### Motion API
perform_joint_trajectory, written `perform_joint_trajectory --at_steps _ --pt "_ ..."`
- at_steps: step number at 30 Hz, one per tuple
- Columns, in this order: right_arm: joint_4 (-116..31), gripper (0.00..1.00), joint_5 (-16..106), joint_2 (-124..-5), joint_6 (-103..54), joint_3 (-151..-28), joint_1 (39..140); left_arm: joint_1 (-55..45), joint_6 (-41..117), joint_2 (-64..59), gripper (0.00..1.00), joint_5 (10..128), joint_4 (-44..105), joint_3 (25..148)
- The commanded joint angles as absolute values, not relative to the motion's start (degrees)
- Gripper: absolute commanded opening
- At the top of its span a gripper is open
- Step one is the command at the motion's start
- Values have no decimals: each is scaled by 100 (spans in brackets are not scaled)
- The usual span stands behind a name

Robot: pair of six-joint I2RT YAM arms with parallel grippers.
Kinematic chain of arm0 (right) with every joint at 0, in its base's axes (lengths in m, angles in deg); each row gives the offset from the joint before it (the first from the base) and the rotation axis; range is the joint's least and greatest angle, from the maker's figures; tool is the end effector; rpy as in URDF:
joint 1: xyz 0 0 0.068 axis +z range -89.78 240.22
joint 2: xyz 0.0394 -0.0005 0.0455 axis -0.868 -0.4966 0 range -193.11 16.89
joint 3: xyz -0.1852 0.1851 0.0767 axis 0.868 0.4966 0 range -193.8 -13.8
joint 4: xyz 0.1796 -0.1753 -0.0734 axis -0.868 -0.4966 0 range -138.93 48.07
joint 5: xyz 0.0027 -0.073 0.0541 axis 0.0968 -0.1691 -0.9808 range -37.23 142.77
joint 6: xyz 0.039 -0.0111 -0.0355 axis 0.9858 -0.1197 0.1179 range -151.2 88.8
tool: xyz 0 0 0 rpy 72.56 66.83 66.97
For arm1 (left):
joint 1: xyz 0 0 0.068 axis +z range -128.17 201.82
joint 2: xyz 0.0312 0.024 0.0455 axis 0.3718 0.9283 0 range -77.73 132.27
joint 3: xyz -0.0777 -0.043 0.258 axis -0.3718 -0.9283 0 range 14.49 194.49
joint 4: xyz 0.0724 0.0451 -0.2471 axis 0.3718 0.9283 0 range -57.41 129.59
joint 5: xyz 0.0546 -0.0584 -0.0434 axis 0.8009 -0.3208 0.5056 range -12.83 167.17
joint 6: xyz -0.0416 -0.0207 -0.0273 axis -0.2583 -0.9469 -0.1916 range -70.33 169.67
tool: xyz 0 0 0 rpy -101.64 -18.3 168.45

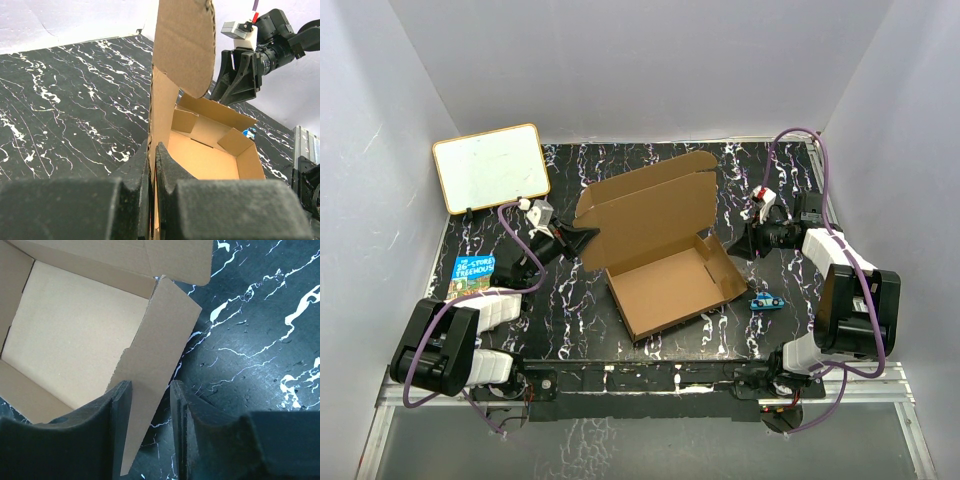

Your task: Fold the paper box

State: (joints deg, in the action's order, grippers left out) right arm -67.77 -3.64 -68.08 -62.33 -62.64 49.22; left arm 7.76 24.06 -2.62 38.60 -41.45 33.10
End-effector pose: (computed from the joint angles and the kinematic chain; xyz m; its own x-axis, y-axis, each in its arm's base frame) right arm 0.2748 -0.0232 0.1978 -0.5977 -0.1751 -0.7824 -0.6865 0.6159 0.3865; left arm 0.2221 -0.0786 0.2282 -0.0676 -0.3315 -0.9410 0.8178 0.5219 -0.2426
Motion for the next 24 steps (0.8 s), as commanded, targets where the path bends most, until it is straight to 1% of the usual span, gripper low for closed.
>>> perform_joint_trajectory --at_steps 1,7,12,17,19,24 --pt "-6538 44 -422 -6832 -6199 -6258 4889 737 2497 -416 0 3786 -4212 3303" --pt "-6485 50 -599 -6887 -6062 -6241 4853 725 2505 -424 0 3775 -4187 3295" --pt "-6240 56 -468 -7000 -5774 -6128 4847 713 2528 -425 0 3782 -4160 3303" --pt "-6400 58 -710 -7499 -5646 -6249 4784 706 2525 -413 0 3786 -4159 3303" --pt "-6437 60 -813 -7653 -5591 -6292 4762 698 2536 -421 0 3789 -4144 3301" --pt "-6524 61 -1251 -7923 -5514 -6340 4688 698 2567 -440 0 3800 -4098 3303"
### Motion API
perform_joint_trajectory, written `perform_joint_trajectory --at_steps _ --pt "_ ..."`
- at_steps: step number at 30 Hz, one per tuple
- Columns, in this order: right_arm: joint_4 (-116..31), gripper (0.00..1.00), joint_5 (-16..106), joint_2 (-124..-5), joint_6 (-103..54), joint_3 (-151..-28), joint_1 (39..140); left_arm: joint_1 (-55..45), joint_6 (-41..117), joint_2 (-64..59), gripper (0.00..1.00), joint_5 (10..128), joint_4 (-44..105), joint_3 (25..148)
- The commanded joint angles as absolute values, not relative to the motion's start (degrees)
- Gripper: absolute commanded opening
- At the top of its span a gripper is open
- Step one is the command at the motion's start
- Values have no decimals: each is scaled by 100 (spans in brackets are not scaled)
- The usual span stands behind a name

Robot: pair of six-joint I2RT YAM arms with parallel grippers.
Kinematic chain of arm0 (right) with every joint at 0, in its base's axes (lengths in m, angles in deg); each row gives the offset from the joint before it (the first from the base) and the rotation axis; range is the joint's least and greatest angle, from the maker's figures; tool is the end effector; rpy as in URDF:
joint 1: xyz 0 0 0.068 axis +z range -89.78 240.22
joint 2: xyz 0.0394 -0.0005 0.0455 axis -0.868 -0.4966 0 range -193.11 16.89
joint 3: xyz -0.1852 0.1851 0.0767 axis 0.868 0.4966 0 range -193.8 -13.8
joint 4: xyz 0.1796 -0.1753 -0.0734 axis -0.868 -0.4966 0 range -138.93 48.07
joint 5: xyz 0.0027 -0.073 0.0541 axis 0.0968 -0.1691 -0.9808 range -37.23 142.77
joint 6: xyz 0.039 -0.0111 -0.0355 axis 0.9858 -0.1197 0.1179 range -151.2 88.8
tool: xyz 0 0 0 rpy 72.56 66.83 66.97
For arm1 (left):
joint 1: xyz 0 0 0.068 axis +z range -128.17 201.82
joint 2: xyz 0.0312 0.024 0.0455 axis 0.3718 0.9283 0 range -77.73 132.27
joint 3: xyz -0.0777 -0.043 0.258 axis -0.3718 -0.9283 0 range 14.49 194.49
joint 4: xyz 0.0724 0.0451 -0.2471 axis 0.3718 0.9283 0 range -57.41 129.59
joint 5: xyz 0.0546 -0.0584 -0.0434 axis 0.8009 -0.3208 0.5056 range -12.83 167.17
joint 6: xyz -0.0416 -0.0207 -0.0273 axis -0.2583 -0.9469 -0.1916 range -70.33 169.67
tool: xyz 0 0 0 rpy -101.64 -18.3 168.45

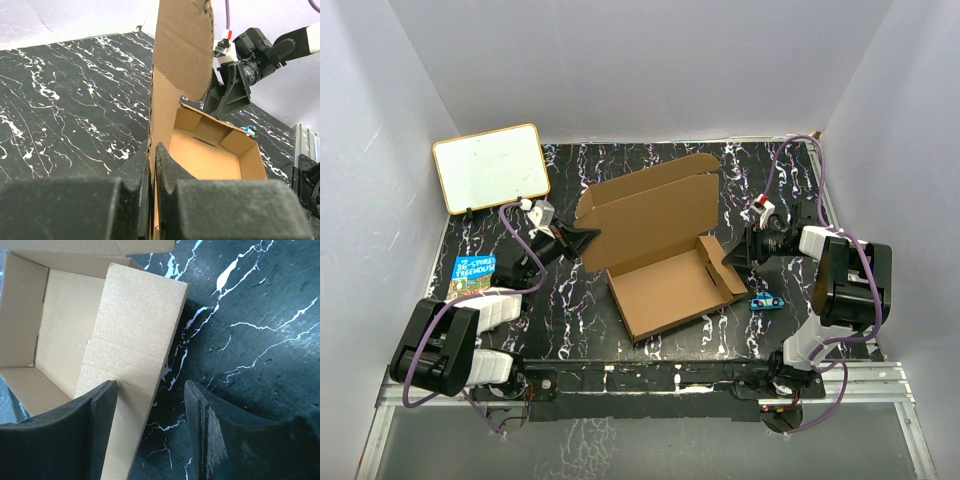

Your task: Fold the paper box

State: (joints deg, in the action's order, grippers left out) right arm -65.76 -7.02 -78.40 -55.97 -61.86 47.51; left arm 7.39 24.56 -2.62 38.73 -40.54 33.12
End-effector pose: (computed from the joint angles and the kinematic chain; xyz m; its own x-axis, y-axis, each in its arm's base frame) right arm 0.2844 -0.0326 0.1504 -0.7696 -0.0425 -0.6372 -0.5344 0.5889 0.6063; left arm 0.2221 -0.0801 0.2268 -0.0762 -0.3236 -0.9431 0.8169 0.5220 -0.2452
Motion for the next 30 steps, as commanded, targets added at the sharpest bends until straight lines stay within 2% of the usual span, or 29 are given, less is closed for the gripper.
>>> perform_joint_trajectory --at_steps 1,15,30 --pt "-6554 61 -1312 -7967 -5515 -6349 4684 697 2569 -430 0 3797 -4098 3311" --pt "-6980 59 -2168 -8021 -5827 -6426 4710 693 2559 -397 0 3803 -4082 3330" --pt "-6783 61 -1071 -7420 -5849 -6217 5311 642 2619 -544 0 3981 -3907 3310"
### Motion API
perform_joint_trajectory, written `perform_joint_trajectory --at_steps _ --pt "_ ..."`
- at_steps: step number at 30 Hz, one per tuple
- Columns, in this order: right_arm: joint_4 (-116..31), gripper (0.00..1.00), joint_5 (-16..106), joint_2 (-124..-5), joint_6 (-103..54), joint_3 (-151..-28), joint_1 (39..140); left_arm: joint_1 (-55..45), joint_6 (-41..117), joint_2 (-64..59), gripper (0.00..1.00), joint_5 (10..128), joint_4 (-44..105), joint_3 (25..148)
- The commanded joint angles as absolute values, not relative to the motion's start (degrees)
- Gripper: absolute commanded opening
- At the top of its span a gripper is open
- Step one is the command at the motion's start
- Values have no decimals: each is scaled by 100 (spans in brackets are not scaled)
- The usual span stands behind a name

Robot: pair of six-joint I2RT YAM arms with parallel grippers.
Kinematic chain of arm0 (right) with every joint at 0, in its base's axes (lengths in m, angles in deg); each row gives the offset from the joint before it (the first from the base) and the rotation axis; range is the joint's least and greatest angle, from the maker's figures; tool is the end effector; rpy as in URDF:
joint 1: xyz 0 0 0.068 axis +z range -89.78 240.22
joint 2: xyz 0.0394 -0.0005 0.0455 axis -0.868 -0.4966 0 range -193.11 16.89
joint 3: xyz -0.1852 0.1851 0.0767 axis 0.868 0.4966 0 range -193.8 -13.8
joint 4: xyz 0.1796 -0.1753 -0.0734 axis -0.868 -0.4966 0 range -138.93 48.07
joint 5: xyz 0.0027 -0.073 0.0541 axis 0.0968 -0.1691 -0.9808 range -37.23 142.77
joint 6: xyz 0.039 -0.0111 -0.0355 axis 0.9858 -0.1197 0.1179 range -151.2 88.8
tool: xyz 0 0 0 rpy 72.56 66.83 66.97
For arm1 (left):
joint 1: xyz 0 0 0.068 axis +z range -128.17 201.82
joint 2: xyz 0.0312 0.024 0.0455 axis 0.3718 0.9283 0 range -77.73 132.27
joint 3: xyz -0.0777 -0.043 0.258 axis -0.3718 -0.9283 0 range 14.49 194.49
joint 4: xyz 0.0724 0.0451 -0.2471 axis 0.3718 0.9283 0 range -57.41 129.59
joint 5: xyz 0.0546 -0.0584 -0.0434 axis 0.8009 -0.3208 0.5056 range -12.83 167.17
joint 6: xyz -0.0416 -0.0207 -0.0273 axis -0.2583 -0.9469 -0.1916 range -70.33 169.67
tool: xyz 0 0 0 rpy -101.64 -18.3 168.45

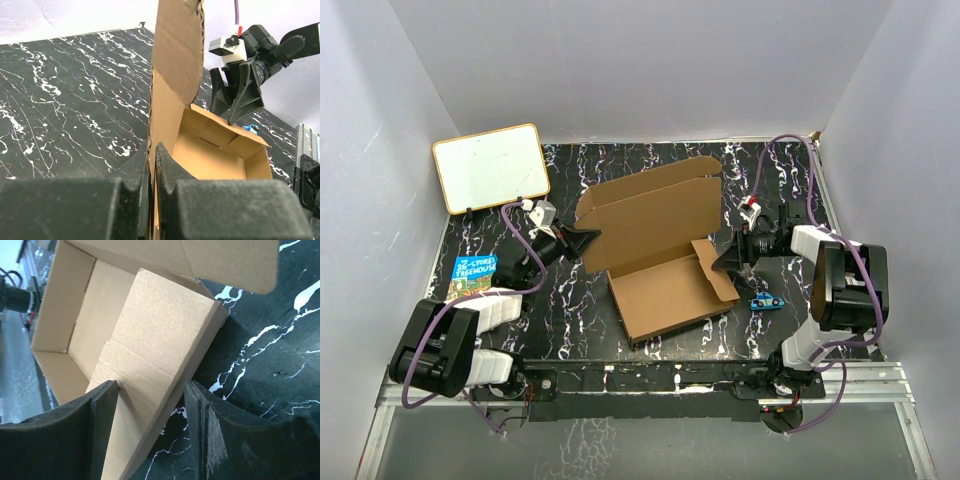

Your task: Fold the paper box

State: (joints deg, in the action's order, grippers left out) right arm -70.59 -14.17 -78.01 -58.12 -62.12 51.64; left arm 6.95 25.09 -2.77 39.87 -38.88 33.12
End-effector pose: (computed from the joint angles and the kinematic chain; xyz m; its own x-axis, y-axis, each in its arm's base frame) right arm 0.2787 -0.0089 0.1548 -0.7741 -0.0625 -0.6300 -0.5874 0.4419 0.6780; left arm 0.2226 -0.0815 0.2246 -0.0904 -0.3184 -0.9436 0.8049 0.5346 -0.2575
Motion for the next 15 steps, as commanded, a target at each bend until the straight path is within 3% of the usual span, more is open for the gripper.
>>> perform_joint_trajectory --at_steps 1,15 --pt "-6673 61 -918 -7345 -5739 -6177 5363 636 2620 -546 0 3981 -3905 3312" --pt "-5924 60 551 -6374 -5059 -5551 6175 617 2698 -713 0 3987 -3695 3347"
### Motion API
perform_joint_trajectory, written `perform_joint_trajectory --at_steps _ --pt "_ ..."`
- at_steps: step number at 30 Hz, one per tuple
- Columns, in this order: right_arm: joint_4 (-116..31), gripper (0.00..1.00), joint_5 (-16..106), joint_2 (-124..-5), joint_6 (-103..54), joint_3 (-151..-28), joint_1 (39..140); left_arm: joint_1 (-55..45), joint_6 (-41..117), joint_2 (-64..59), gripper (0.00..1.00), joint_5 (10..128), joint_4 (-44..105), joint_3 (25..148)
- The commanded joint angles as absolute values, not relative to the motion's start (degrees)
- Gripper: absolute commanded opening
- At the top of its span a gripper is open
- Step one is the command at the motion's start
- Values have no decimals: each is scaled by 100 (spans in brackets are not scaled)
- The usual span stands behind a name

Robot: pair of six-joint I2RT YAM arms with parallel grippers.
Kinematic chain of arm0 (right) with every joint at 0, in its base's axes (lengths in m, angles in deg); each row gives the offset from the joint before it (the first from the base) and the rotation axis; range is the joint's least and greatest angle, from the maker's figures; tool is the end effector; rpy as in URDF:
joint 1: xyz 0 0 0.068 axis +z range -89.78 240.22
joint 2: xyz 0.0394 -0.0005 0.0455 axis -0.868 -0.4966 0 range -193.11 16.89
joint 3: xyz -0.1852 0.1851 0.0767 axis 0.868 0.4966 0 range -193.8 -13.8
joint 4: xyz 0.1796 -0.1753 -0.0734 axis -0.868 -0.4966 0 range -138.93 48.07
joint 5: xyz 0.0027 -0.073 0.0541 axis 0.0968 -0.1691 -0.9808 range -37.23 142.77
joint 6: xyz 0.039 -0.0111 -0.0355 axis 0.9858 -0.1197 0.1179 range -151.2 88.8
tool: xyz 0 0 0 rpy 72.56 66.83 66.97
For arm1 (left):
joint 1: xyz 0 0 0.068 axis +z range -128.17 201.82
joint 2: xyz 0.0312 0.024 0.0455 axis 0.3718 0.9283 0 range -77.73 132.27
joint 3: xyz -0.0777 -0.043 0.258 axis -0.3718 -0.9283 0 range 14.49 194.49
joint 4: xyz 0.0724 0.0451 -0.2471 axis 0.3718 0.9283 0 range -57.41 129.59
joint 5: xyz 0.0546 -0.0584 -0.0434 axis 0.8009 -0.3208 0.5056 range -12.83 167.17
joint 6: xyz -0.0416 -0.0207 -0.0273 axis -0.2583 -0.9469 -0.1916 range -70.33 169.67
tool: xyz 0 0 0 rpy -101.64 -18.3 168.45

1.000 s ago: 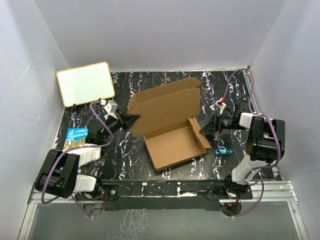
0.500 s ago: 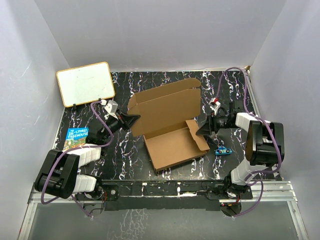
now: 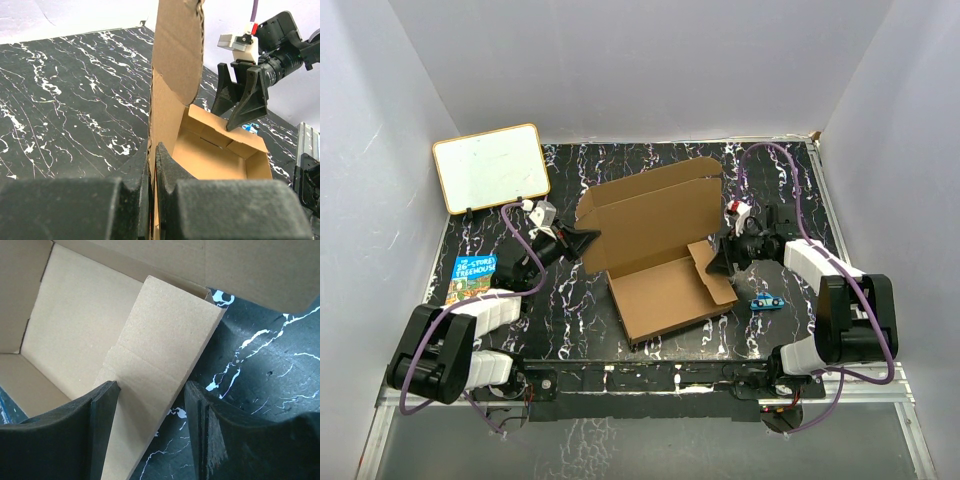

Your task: Fold the paper box

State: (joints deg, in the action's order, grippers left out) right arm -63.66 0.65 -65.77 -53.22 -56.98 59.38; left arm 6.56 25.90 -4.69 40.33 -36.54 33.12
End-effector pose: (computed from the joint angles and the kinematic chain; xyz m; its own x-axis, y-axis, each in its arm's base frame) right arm 0.2601 0.0243 0.1819 -0.6733 -0.2203 -0.7058 -0.6725 0.5792 0.4608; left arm 0.2196 -0.0821 0.2278 -0.0859 -0.3109 -0.9465 0.8037 0.5398 -0.2503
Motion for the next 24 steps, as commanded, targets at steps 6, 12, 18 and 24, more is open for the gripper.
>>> perform_joint_trajectory --at_steps 6,12,18,24 --pt "-5880 57 1046 -6394 -4964 -5546 6422 615 2703 -757 0 3994 -3694 3314" --pt "-6005 57 1648 -6388 -5167 -5590 6693 617 2699 -816 0 4045 -3692 3299" --pt "-6087 55 2477 -6280 -5313 -5643 6948 611 2626 -856 0 4155 -3709 3288" --pt "-5906 42 3000 -6402 -5360 -5590 7155 603 2524 -882 0 4173 -3770 3252"
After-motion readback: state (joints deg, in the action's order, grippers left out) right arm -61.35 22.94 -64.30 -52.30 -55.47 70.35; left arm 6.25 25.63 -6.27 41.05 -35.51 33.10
